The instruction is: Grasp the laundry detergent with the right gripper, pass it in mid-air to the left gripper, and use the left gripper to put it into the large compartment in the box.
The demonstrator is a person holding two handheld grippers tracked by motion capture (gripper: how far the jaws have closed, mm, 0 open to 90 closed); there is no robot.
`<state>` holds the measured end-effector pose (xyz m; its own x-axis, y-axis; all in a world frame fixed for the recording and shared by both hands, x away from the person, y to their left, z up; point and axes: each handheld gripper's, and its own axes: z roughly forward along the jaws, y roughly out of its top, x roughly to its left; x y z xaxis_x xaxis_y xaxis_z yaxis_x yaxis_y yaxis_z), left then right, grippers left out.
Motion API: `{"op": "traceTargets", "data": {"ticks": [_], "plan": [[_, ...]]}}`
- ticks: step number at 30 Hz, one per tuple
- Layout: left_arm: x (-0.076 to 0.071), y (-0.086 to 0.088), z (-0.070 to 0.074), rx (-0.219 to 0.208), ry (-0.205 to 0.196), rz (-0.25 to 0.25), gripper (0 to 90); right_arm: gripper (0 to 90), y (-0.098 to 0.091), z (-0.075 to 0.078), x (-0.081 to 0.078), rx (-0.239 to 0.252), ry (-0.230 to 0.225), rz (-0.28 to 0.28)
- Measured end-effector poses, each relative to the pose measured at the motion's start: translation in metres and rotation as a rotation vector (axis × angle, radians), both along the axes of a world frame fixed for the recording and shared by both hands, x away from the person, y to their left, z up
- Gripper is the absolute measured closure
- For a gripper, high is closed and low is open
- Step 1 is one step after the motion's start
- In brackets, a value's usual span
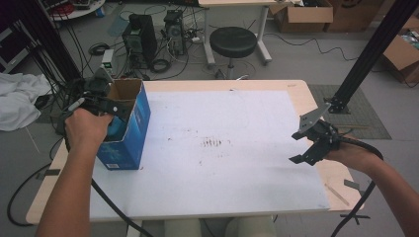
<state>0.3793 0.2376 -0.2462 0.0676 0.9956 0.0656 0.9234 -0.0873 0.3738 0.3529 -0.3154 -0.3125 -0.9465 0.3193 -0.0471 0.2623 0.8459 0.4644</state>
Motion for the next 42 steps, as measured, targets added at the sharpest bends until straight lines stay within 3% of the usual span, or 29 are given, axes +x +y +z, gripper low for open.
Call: {"op": "traceTargets", "data": {"ticks": [15,29,42], "plan": [[-0.008,-0.022,0.014,0.010,0.006,-0.085,18.3,17.2,0.002,0.003,-0.003,0.008,-0.009,0.006],[-0.012,-0.067,0.031,0.026,-0.009,-0.242,17.8,17.2,0.001,0.006,-0.006,0.006,-0.010,-0.003],[-0.014,-0.101,0.036,0.041,0.002,-0.342,17.9,17.2,0.002,0.006,-0.007,0.006,-0.010,-0.004]]}}
